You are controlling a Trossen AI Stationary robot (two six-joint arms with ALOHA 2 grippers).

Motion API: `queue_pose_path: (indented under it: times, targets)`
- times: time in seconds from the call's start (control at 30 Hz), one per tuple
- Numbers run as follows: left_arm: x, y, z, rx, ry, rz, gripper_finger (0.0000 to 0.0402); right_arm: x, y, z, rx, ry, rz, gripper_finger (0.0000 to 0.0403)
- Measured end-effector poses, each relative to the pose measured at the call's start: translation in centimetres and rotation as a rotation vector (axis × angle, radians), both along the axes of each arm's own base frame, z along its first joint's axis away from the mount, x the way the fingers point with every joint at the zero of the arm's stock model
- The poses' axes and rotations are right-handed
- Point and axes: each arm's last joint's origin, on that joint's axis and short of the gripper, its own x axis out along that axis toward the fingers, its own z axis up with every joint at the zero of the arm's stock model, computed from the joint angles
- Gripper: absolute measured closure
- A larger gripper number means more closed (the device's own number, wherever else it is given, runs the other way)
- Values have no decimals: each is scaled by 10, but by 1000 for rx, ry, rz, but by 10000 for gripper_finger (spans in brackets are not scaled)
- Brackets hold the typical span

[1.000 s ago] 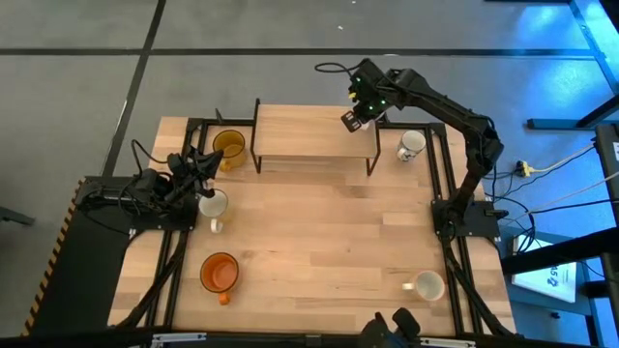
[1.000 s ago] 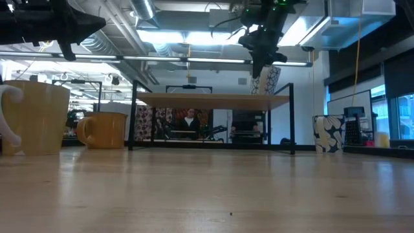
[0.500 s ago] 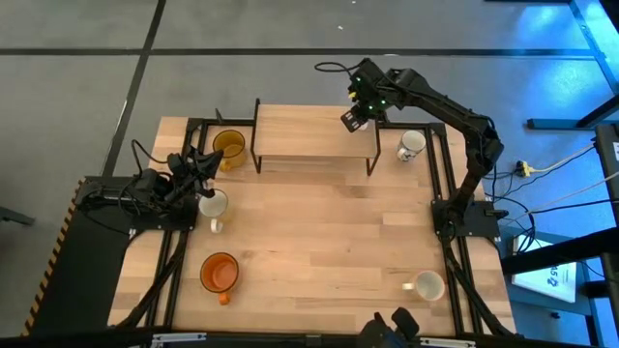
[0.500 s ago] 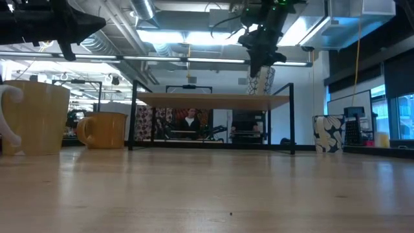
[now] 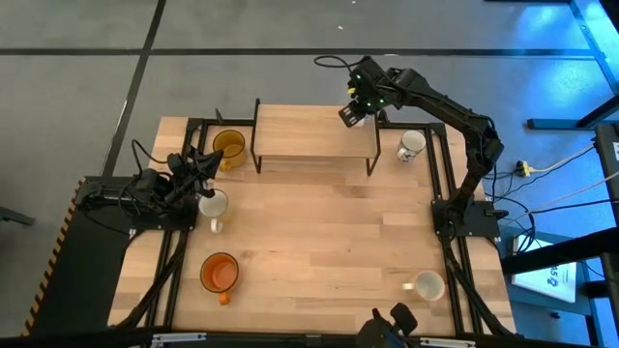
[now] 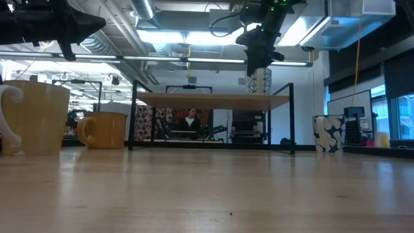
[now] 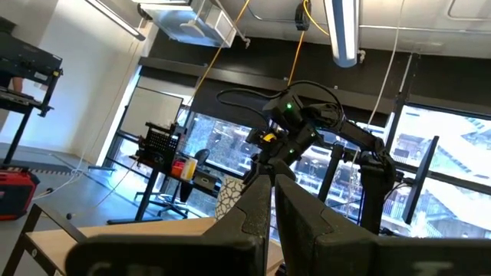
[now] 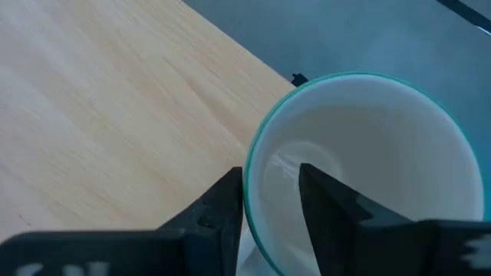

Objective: Place coffee mugs
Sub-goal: Put the bottom blue patterned mug on the shelf, then put the blue patterned mug on the shelf

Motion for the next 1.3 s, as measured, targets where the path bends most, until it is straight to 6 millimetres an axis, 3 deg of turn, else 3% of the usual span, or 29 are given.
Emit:
queue_pose_path:
  times: [0.13,0.3,0.43,0.6,0.77,0.97,1.1,1.3]
  targets:
    - [0,0,0,0,0,0,386,2,-1,1,-13,-19,1,274]
    - [0,0,0,0,0,0,386,1,0,3,-16,-32,3,231]
    - [0,0,0,0,0,0,386,-9,7,25,-57,-72,-7,204]
    - [0,0,-1,0,10,0,386,-38,27,66,-139,-133,-52,197]
    - [1,0,-1,0,11,0,386,-73,47,82,-196,-20,-164,205]
    - [1,0,-2,1,22,0,386,-95,60,69,-181,89,-264,214]
    - [1,0,-2,0,22,-1,386,-104,65,48,-148,131,-313,217]
    - [1,0,-2,0,20,-1,386,-121,57,10,-40,157,-403,217]
